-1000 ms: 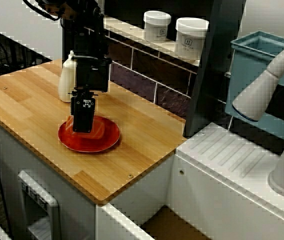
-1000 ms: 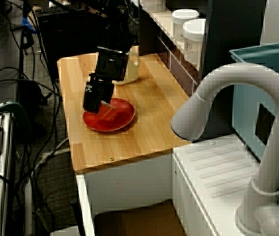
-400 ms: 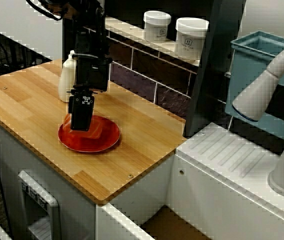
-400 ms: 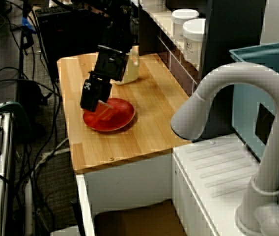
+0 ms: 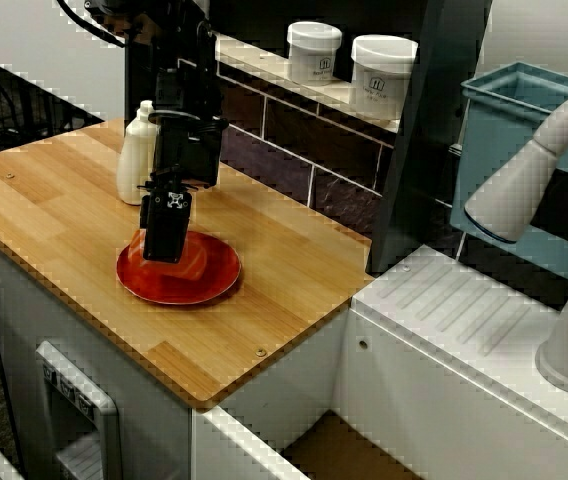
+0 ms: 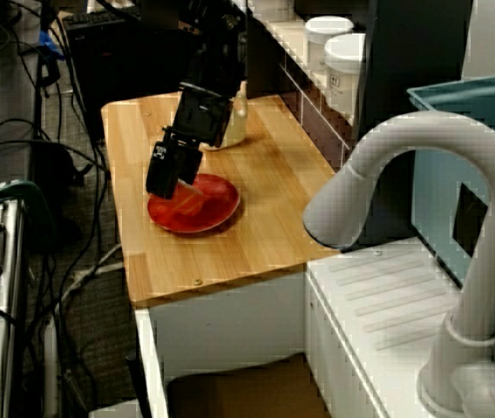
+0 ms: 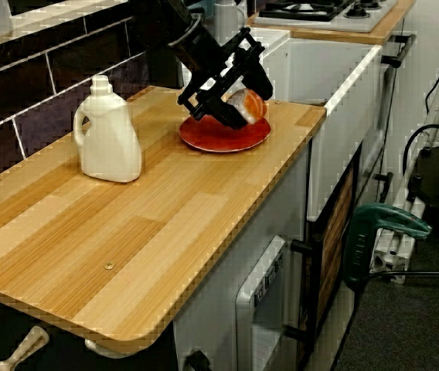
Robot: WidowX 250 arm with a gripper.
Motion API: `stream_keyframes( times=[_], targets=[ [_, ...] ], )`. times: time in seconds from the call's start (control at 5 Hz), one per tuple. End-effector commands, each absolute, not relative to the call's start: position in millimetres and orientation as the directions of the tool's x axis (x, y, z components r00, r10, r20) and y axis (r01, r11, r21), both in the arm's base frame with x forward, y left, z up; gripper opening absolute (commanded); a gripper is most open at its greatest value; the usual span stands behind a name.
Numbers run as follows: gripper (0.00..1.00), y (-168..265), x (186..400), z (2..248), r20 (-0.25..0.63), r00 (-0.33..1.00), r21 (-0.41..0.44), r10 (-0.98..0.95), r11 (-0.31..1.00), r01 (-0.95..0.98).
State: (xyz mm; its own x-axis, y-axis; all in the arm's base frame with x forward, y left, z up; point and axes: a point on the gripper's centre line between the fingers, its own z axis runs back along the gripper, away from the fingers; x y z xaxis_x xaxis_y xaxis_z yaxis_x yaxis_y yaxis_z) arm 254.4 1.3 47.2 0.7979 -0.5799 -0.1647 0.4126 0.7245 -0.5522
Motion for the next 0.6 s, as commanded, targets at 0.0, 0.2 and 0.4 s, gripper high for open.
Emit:
stream_keyframes(
  times=[0.0, 0.2, 0.4],
  targets=[
    [0.0, 3.9, 265.4, 46.4, -0.161, 0.802, -0.548, -0.576, 0.728, 0.413],
    [0.0, 6.2, 271.3, 42.6, -0.182, 0.805, -0.551, -0.565, 0.736, 0.393],
    [0.0, 8.4, 275.3, 42.6, -0.189, 0.809, -0.552, -0.557, 0.742, 0.381]
  ],
)
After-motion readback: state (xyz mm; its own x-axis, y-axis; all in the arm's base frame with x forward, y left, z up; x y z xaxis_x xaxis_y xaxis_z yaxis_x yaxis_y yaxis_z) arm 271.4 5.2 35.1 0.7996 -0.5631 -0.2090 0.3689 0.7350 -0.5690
